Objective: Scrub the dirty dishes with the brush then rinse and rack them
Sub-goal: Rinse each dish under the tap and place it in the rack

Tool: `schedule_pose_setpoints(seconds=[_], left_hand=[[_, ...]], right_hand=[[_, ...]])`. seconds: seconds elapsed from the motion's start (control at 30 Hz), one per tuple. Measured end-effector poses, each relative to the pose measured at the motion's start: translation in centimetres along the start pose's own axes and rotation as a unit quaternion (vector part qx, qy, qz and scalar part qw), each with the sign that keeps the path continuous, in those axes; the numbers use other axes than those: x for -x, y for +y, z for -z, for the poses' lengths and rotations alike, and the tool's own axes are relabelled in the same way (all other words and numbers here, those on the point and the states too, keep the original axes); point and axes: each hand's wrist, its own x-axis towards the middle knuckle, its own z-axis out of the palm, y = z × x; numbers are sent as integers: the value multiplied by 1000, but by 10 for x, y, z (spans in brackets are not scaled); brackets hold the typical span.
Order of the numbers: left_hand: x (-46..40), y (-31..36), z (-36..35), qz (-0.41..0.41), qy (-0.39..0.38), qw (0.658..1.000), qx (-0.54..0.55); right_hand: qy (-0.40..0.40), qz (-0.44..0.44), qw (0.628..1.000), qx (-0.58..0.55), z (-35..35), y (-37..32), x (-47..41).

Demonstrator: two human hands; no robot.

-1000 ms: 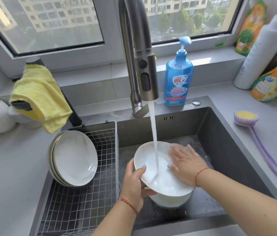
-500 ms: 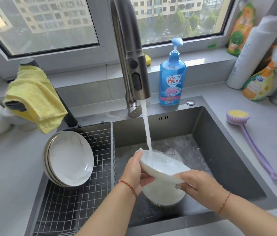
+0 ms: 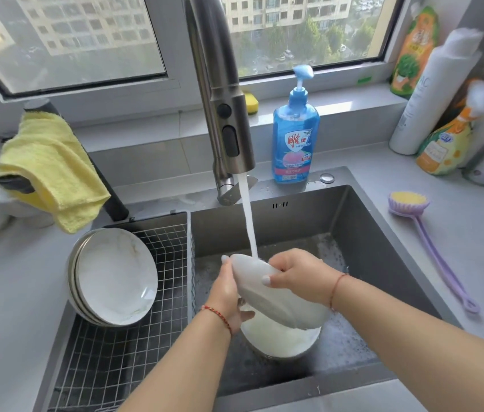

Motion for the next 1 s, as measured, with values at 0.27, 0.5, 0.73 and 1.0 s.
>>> schedule_pose_setpoints(seconds=[0.27, 0.5, 0.73, 1.0], left_hand=[[-13, -12, 25, 84, -9, 985, 151], [-14, -17, 32, 121, 2, 979, 162], [-12, -16, 32, 138, 27, 973, 185], [-3, -9, 24, 106, 3, 971, 213]], right_hand=[[-7, -77, 993, -93, -5, -21, -42], [33, -199, 961, -189, -9, -17, -75], [29, -252, 875, -411, 5, 10, -75], [34, -229, 776, -586, 30, 71, -51]])
